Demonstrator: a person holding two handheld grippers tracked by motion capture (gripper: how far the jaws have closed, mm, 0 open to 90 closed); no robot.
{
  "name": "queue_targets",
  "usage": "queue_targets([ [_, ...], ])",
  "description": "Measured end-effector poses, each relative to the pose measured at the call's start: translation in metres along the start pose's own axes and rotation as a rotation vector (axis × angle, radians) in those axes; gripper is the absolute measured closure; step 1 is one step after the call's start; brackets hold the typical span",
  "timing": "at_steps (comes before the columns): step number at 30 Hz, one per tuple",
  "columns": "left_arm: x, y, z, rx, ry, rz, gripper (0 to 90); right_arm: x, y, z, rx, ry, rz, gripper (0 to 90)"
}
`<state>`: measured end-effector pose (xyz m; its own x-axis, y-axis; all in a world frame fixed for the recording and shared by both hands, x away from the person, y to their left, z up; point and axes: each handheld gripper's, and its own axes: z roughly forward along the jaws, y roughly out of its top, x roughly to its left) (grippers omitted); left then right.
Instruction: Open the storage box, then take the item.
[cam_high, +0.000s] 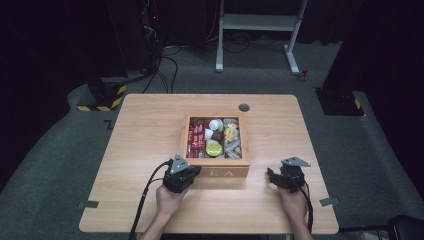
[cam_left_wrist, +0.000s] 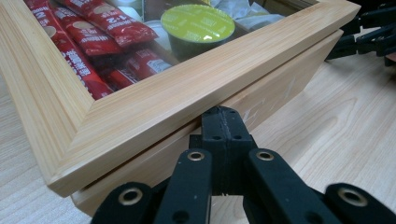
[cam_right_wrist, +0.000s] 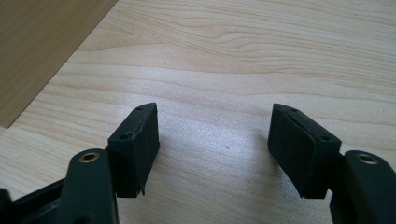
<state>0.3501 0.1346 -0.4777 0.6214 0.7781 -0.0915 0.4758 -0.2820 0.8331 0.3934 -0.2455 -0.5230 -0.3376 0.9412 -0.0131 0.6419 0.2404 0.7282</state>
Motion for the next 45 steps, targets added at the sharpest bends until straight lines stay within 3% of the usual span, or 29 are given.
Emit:
queue_targets([
  [18,0.001,0.011,-0.004,-0.02,-0.015,-0.021,89.9,0.0,0.0,0.0,0.0,0.001,-0.001,33.5],
  [30,0.002,0.02,-0.005,0.001,-0.021,-0.016,89.8,0.0,0.0,0.0,0.0,0.003,-0.005,32.9],
  [45,0.006,0.042,-0.002,0.01,-0.018,-0.02,89.8,0.0,0.0,0.0,0.0,0.004,-0.006,33.1],
])
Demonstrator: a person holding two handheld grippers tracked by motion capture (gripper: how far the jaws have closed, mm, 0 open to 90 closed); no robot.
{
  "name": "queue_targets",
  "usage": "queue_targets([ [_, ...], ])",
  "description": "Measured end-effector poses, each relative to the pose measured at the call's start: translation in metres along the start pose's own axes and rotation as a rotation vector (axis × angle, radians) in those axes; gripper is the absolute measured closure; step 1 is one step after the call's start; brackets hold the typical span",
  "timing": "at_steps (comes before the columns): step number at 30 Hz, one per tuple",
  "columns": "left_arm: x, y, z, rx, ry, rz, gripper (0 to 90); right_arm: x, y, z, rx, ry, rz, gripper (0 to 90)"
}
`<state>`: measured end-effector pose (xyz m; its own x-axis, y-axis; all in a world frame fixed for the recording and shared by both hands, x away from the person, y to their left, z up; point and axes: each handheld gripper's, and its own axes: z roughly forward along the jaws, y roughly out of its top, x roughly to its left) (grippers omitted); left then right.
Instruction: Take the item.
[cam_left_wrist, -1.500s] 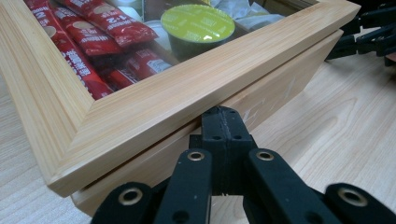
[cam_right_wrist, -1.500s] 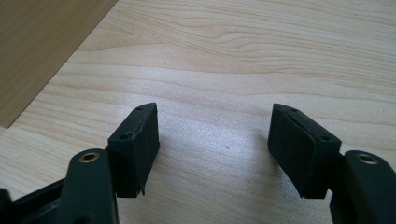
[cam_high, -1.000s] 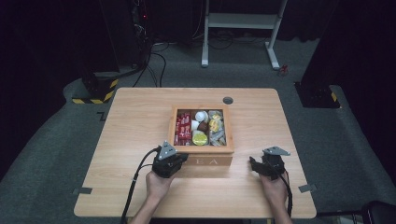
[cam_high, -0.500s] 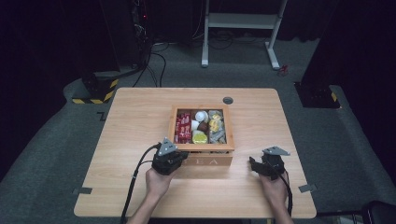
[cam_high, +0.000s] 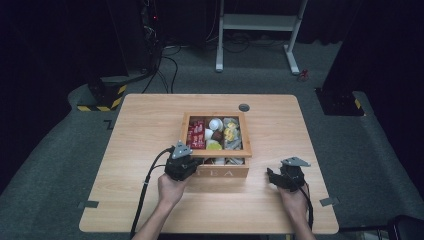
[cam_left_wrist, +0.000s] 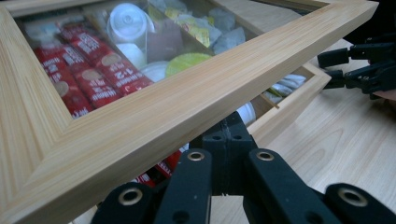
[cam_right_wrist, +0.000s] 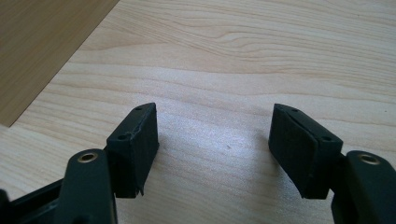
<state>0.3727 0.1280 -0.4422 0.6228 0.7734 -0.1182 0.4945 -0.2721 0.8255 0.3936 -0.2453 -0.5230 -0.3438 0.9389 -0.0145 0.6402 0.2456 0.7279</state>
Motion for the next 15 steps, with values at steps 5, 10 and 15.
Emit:
queue_targets([
  [5,0.0,0.01,-0.002,-0.008,-0.001,0.0,88.3,0.001,0.0,0.0,0.0,0.003,0.0,33.7],
  [10,0.001,0.016,-0.004,-0.02,-0.007,-0.009,85.9,0.0,-0.001,-0.002,-0.003,0.031,0.005,34.6],
  [15,0.001,0.021,-0.005,-0.028,-0.005,-0.004,85.4,0.005,-0.002,-0.013,-0.059,0.08,0.005,36.8],
])
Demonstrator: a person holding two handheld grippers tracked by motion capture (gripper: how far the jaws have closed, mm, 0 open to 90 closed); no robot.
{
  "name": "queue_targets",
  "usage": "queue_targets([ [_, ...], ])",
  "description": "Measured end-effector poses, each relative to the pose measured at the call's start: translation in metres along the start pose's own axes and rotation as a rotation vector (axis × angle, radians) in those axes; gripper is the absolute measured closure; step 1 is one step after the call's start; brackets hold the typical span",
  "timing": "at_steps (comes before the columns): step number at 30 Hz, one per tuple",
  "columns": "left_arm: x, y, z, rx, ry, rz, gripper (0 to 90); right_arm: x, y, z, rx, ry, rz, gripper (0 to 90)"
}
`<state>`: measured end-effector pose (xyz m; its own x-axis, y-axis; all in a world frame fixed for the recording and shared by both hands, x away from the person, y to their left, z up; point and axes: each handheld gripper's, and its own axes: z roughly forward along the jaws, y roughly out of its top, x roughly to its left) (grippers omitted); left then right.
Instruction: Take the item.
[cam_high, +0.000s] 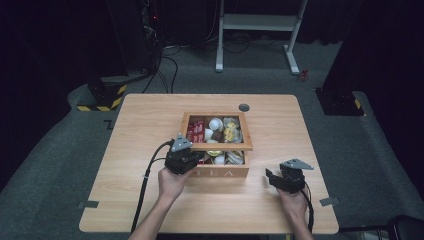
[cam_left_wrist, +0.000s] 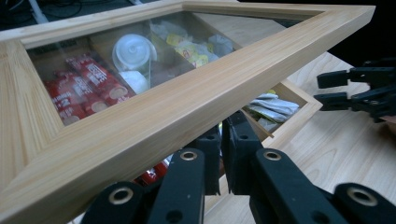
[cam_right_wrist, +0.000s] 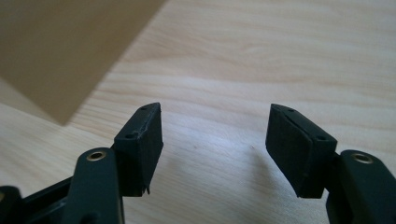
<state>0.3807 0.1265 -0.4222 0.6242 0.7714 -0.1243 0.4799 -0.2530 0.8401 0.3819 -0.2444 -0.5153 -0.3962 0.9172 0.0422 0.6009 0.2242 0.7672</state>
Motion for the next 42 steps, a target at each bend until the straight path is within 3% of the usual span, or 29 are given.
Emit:
queue_targets([
  [8,0.001,0.011,-0.003,-0.021,0.002,0.004,83.8,0.016,0.016,-0.022,-0.106,0.094,-0.022,39.9],
  [18,0.001,0.024,-0.006,-0.035,0.02,0.015,80.2,0.038,0.038,-0.023,-0.163,0.189,-0.061,40.9],
  [23,0.002,0.028,-0.007,-0.043,0.033,0.016,78.9,0.052,0.05,-0.02,-0.172,0.226,-0.092,40.9],
  [28,0.006,0.032,-0.007,-0.056,0.047,-0.016,75.4,0.065,0.062,-0.015,-0.166,0.253,-0.13,41.4],
  [36,0.009,0.043,-0.008,-0.063,0.042,-0.025,73.1,0.087,0.079,-0.004,-0.166,0.281,-0.183,40.6],
  [42,0.011,0.05,-0.009,-0.059,0.036,-0.022,71.5,0.097,0.087,0.006,-0.153,0.295,-0.19,39.6],
])
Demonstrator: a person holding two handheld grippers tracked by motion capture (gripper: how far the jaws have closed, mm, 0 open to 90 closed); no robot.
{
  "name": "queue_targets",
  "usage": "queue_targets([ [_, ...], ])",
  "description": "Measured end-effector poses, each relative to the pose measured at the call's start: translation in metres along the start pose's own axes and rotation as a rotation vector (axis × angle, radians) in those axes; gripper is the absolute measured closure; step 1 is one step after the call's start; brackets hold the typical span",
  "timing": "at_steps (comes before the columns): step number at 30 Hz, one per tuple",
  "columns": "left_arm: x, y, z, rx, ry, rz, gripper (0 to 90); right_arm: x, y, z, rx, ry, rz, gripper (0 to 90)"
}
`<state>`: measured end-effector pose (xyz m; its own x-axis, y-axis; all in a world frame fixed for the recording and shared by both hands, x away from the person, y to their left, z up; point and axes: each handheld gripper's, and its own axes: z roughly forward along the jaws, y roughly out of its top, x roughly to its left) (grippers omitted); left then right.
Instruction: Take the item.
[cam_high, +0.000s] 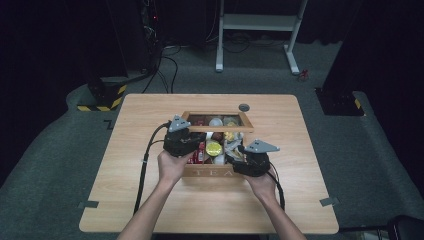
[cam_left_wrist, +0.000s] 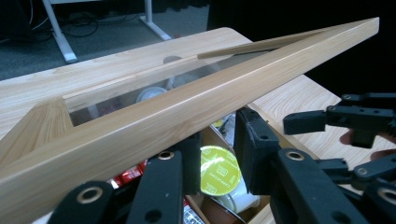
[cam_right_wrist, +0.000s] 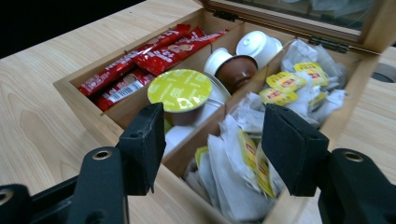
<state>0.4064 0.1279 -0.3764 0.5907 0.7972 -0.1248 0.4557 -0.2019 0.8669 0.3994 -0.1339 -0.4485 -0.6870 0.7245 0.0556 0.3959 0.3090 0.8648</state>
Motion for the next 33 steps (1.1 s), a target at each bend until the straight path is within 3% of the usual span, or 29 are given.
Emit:
queue_targets([
  [14,0.004,0.014,0.0,0.001,-0.002,0.001,69.3,0.013,0.019,0.022,0.028,0.024,-0.019,31.3],
  [20,0.005,0.018,0.001,-0.002,-0.011,-0.009,68.7,0.019,0.028,0.036,0.075,0.034,-0.025,29.4],
  [33,0.01,0.028,0.001,-0.008,-0.018,-0.022,68.0,0.026,0.034,0.061,0.135,0.004,-0.071,31.1],
])
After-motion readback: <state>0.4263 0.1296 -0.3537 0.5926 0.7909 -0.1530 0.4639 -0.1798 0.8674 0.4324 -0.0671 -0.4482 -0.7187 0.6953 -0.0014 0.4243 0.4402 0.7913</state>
